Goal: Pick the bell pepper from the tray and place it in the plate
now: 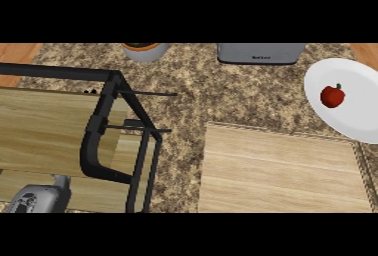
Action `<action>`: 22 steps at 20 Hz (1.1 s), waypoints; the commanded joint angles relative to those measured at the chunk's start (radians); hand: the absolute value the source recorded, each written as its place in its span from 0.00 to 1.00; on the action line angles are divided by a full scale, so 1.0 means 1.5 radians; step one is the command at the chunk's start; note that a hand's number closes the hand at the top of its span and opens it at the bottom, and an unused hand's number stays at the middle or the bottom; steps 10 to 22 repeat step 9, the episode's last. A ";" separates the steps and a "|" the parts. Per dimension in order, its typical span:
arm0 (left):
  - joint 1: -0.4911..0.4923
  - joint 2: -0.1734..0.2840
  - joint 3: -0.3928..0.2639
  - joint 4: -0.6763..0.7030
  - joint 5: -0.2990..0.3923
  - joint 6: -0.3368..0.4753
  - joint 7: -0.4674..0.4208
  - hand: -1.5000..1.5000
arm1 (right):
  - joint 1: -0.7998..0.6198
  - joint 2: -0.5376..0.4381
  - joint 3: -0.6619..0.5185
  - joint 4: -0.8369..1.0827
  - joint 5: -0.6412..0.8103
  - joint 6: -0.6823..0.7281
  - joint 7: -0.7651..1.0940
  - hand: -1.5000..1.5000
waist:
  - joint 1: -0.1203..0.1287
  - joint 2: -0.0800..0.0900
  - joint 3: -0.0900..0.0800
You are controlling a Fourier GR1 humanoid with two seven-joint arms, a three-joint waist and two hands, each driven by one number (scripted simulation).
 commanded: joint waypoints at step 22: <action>-0.008 -0.011 0.020 0.045 0.006 -0.004 0.001 0.50 | 0.051 -0.028 0.010 0.010 0.016 0.036 -0.065 0.00 | 0.003 0.009 -0.003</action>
